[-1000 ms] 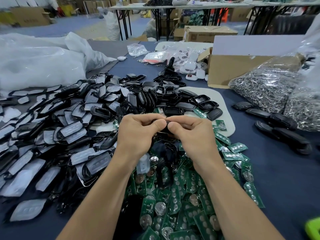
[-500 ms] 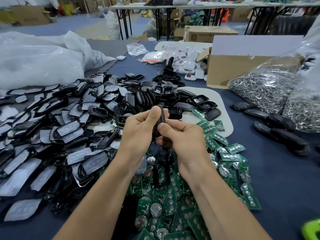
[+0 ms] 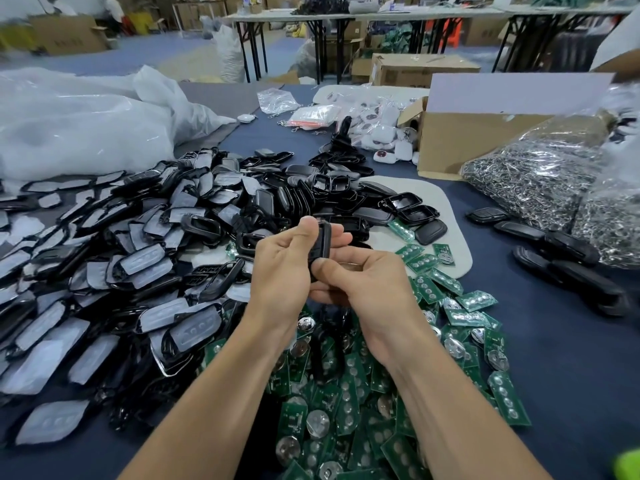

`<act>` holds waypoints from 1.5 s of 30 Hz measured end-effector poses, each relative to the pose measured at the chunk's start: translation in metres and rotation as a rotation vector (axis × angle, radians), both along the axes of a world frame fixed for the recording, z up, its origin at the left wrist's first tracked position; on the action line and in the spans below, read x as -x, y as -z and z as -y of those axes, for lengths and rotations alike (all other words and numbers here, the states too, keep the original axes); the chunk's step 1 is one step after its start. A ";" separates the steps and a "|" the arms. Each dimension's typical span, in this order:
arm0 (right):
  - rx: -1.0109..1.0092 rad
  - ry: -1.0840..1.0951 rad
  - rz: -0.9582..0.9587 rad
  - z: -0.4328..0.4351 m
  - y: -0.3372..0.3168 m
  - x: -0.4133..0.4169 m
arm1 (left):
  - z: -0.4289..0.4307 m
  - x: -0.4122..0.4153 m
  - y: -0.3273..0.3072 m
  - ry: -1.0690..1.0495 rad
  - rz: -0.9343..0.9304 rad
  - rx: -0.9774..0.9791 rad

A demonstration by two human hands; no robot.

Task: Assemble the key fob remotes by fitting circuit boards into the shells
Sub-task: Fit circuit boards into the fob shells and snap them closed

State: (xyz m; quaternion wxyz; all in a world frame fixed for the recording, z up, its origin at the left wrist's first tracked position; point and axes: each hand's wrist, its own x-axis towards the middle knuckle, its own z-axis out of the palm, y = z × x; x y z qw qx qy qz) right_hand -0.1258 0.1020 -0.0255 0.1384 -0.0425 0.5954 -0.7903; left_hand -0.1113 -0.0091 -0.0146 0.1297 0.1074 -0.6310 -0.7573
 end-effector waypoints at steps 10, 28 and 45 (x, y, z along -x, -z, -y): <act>-0.024 -0.031 -0.021 -0.022 -0.002 0.011 | 0.009 0.002 0.009 0.063 -0.062 0.149; -1.131 0.128 -0.486 -0.016 0.011 0.024 | 0.035 0.013 0.008 -0.596 -0.098 0.154; -0.227 0.199 -0.175 -0.017 0.000 0.019 | 0.025 0.004 0.008 -0.089 -0.068 0.800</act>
